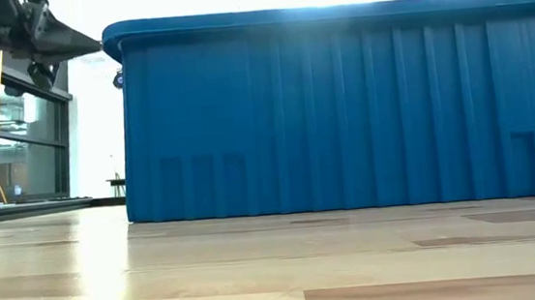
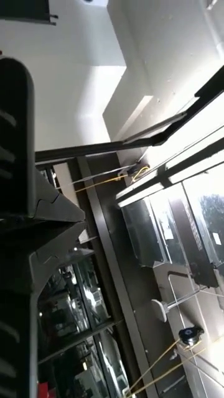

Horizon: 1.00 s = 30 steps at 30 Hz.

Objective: Pick and place slides into bin
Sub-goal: Return to Home Position

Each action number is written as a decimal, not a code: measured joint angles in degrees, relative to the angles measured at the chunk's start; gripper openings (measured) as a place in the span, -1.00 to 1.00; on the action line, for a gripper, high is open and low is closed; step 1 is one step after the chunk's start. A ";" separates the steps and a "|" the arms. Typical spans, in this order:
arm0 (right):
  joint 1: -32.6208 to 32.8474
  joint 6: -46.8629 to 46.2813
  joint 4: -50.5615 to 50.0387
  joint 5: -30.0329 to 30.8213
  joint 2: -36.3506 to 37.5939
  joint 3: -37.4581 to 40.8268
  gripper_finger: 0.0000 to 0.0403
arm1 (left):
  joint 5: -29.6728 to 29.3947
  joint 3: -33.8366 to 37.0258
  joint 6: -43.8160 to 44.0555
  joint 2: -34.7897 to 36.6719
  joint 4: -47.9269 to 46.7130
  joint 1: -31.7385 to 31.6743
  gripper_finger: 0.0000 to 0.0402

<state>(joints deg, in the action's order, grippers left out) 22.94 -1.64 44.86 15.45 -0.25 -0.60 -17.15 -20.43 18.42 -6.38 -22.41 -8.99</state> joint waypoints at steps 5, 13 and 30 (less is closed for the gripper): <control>0.00 -0.36 -0.04 -0.27 0.00 0.02 -1.00 | 2.53 7.04 -2.74 3.98 13.74 0.00 -1.00; 0.00 -1.34 -1.23 -0.90 -0.04 0.02 -1.00 | 2.75 14.40 -4.31 6.13 25.18 0.00 -1.00; 0.00 -1.92 -2.29 -1.56 -0.02 0.02 -1.00 | 5.95 19.92 0.87 6.02 30.79 0.00 -1.00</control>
<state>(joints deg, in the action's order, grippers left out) 22.94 -3.56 42.57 13.89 -0.27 -0.58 -11.19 -0.51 19.30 -0.36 8.39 -8.99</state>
